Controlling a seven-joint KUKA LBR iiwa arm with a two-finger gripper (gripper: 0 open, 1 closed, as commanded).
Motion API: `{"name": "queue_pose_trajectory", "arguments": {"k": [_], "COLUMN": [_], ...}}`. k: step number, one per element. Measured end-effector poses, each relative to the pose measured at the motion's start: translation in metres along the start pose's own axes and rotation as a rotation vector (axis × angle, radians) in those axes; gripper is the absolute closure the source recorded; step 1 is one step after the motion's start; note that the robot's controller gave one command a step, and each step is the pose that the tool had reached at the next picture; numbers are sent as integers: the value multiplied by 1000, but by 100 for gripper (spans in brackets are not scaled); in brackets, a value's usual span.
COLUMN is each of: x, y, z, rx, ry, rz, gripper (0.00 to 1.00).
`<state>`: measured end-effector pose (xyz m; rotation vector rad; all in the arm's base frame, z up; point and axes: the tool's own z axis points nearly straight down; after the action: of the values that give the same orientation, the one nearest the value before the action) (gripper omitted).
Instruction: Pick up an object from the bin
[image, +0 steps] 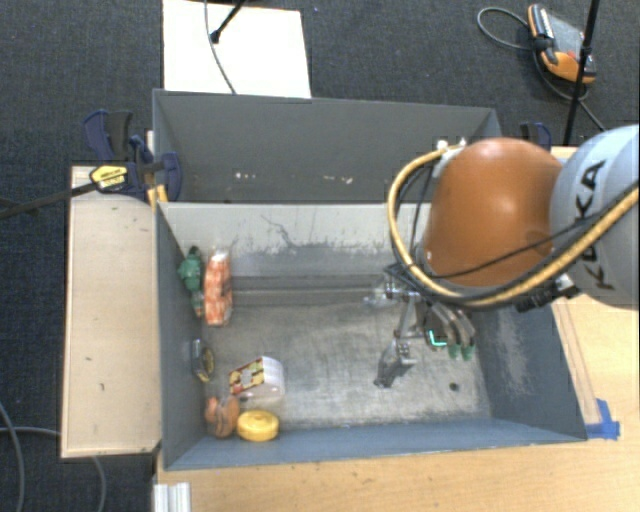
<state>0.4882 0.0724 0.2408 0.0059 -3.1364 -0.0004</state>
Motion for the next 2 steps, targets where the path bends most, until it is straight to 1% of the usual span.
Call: {"name": "queue_pose_trajectory", "arguments": {"k": [1, 2], "x": [-2, -5], "y": [0, 36], "z": [-4, 63], "rx": [-1, -1], "ry": [-8, -13], "rz": [3, -75], "gripper": [0, 0]}}
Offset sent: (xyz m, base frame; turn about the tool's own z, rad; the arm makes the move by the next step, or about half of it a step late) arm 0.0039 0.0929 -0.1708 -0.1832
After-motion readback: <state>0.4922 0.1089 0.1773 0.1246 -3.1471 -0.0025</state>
